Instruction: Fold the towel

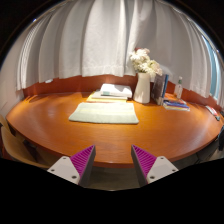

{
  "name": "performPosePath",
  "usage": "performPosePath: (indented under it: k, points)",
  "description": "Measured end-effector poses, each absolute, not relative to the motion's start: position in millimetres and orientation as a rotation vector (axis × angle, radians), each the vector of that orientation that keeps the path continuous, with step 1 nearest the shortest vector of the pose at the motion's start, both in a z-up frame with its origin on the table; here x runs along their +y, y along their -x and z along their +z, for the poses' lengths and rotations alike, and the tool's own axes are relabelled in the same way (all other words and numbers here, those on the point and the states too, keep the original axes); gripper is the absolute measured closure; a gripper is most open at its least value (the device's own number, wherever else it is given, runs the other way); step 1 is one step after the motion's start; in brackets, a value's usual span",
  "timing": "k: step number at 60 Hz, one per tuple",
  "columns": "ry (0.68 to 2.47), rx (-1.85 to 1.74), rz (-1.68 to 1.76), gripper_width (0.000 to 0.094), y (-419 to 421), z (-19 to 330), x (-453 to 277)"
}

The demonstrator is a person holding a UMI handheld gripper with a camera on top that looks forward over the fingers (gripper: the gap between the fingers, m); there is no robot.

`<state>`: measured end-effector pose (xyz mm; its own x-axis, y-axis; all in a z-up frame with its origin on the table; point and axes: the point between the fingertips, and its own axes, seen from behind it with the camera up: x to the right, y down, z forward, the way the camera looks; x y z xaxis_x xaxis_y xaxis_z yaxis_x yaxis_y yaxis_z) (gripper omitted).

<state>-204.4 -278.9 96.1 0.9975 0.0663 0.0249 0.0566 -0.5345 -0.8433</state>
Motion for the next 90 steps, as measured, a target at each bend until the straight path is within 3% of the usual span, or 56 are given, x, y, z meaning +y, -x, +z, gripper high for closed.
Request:
performPosePath:
  k: [20,41,48,54,56,64,69,82,90]
  points:
    - [2.234,-0.209,0.086,0.0222,324.6,79.9,-176.9]
    - [2.311,-0.219,-0.021,0.0274,288.4,65.4,-27.1]
    - [2.344,-0.229,-0.012,0.0481,259.0,76.5,4.7]
    - [2.343,-0.229,-0.058,0.0822,236.8,83.1,12.1]
    - [2.319,-0.234,-0.089,0.0874,229.3,81.8,-0.1]
    - [2.383,-0.282,-0.103,0.0915,207.0,103.5,-1.1]
    - [2.403,-0.325,-0.107,0.0916,193.3,138.3,9.5]
    - [2.221,-0.268,-0.240,0.0914,60.8,291.9,43.4]
    - [2.221,-0.207,-0.274,0.0908,-36.7,307.7,46.9]
